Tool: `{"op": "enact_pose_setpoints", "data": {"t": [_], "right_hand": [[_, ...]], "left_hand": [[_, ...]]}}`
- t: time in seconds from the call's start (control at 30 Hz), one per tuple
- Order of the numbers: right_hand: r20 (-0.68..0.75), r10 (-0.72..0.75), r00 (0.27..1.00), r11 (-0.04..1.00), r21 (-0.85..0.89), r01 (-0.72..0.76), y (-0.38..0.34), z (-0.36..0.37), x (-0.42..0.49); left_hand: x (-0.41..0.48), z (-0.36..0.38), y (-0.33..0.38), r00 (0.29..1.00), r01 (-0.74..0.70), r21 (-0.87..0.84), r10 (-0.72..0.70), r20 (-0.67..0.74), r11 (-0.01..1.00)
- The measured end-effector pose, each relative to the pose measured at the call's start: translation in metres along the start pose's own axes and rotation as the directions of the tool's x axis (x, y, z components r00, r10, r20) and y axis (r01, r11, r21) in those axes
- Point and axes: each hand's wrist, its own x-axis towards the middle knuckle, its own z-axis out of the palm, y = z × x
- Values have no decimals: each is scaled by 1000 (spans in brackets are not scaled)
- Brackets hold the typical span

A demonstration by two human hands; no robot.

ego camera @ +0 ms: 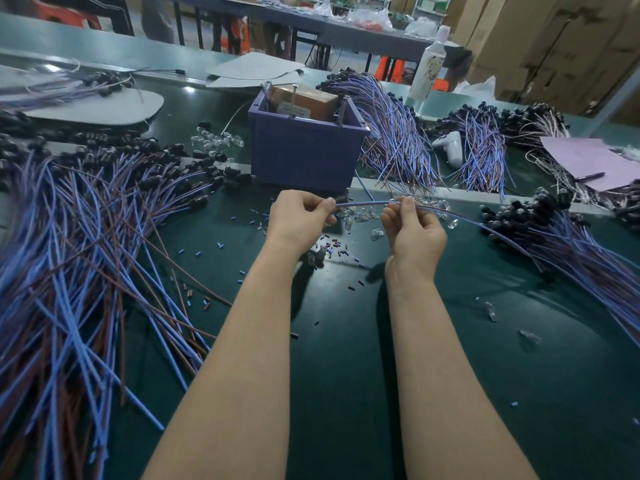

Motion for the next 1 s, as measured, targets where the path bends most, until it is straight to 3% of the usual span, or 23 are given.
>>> {"op": "enact_pose_setpoints", "data": {"t": [0.07, 0.17, 0.27, 0.4, 0.5, 0.63, 0.77, 0.83, 0.9, 0.97, 1.0], "right_hand": [[-26, 4, 1000, 1000, 24, -4, -2, 0, 0], [-108, 20, 994, 986, 164, -2, -12, -8, 8], [-65, 97, 993, 964, 254, -78, -15, -8, 6], [93, 263, 960, 898, 339, -279, -12, 6, -7], [190, 348, 918, 853, 342, -394, -11, 11, -11], [208, 425, 881, 864, 198, -464, -3, 15, -16], [219, 455, 863, 888, -48, -456, 1, 17, -21], [271, 386, 882, 905, -296, -305, -1, 17, -24], [399, 182, 899, 848, -526, 62, -4, 15, -27], [494, -137, 859, 676, -587, 445, -9, 15, -29], [516, -266, 815, 573, -595, 564, -9, 15, -29]], "left_hand": [[2, -1, -2, 999, 39, -24, -40, -20, 999], [6, -12, -9, 965, 126, -128, -152, -212, 984], [6, -15, -7, 931, 99, -123, -135, -338, 987], [-1, 3, 5, 994, -90, 103, 96, -57, 991], [-7, 14, 12, 976, -198, 24, 194, 102, 980], [-10, 21, 14, 976, -158, -214, 186, 116, 964], [-8, 20, 14, 995, -85, -367, 95, 9, 926], [-6, 18, 11, 997, -67, -371, 49, -56, 926], [-3, 14, 8, 990, -46, -382, -8, -138, 923], [1, 9, 6, 977, -30, -381, -53, -205, 924], [2, 8, 5, 972, -28, -381, -64, -228, 924]]}}
